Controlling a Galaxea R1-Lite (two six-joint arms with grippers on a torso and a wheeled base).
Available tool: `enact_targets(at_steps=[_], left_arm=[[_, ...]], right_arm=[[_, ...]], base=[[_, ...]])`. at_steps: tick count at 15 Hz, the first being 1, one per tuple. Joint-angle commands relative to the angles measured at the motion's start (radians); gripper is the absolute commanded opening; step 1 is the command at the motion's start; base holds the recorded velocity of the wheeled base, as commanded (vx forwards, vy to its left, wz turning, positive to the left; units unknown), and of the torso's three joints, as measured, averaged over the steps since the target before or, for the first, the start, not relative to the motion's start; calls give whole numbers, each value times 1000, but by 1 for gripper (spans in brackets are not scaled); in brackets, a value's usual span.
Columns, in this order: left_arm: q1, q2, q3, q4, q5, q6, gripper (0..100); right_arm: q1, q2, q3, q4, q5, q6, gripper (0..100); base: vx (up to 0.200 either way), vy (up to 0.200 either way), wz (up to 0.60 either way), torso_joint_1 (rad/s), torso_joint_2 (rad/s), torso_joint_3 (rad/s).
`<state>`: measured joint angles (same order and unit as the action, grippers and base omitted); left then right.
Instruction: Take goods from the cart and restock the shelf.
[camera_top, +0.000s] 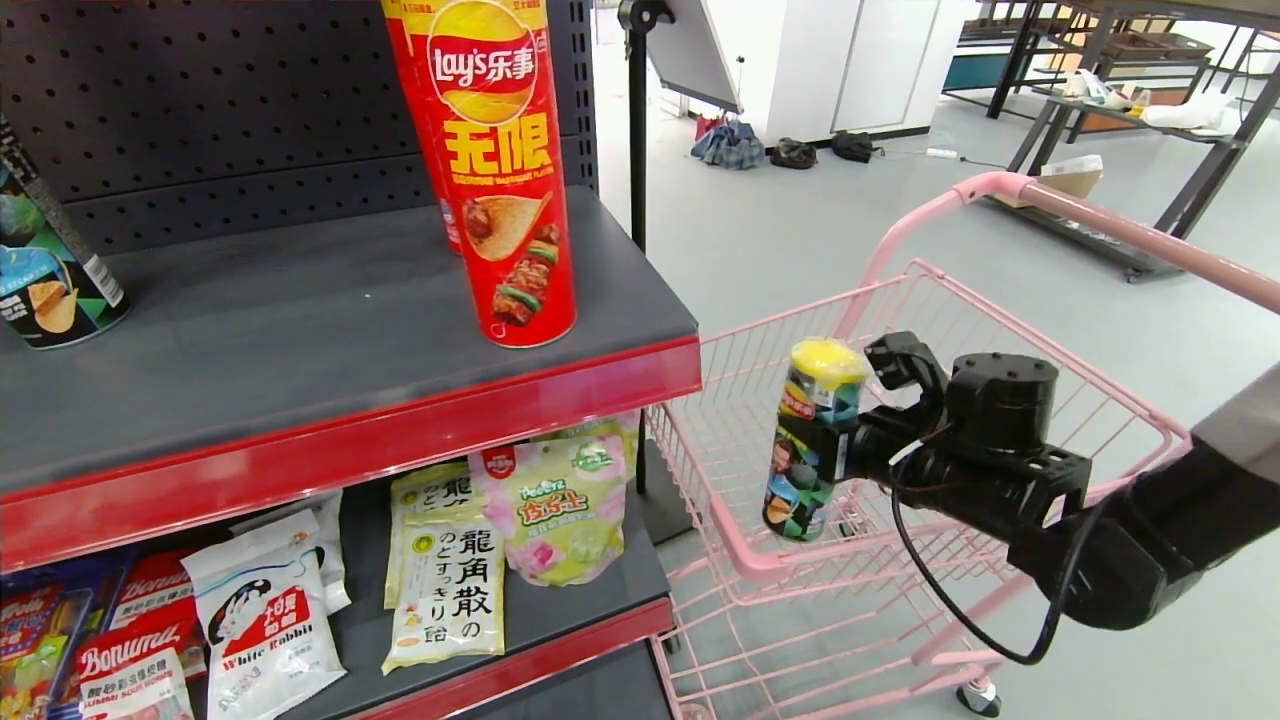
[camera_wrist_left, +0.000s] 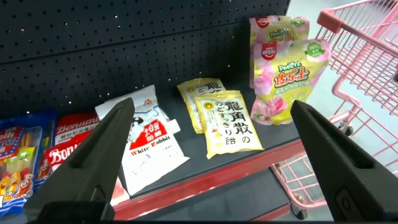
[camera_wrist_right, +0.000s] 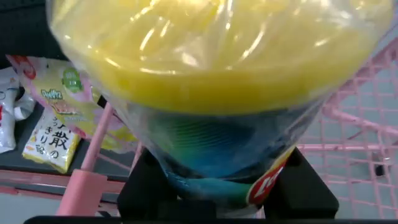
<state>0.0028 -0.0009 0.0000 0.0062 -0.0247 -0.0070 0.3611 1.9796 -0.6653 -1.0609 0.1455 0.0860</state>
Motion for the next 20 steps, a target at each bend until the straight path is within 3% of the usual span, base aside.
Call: enact_targets(at_steps=[1, 4, 5, 6, 10, 12, 15, 20], left_arm=[[0, 1, 0, 0, 0, -1, 100], [0, 1, 0, 0, -1, -1, 100], [0, 1, 0, 0, -1, -1, 100], [0, 1, 0, 0, -1, 1, 100], [0, 1, 0, 0, -1, -1, 100], [0, 1, 0, 0, -1, 1, 100], [0, 1, 0, 0, -1, 1, 100], [0, 1, 0, 0, -1, 1, 100]], right_arm=[[-53, -232, -154, 219, 0, -40, 0], [-88, -481, -286, 535, -23, -63, 0], [-94, -578, -272, 610, -127, -92, 0], [-93, -671, -241, 676, -165, -112, 0], [-123, -1098, 16, 895, -135, -118, 0], [-157, -1262, 85, 1013, -136, -117, 0], [-206, -1386, 173, 1064, -136, -118, 0], [-211, -1444, 233, 1064, -138, -137, 0]], base=[[0, 0, 0, 0, 0, 0], [0, 0, 0, 0, 0, 0], [0, 0, 0, 0, 0, 0], [0, 0, 0, 0, 0, 0], [0, 0, 0, 0, 0, 0], [0, 0, 0, 0, 0, 0], [0, 0, 0, 0, 0, 0], [0, 0, 0, 0, 0, 0]])
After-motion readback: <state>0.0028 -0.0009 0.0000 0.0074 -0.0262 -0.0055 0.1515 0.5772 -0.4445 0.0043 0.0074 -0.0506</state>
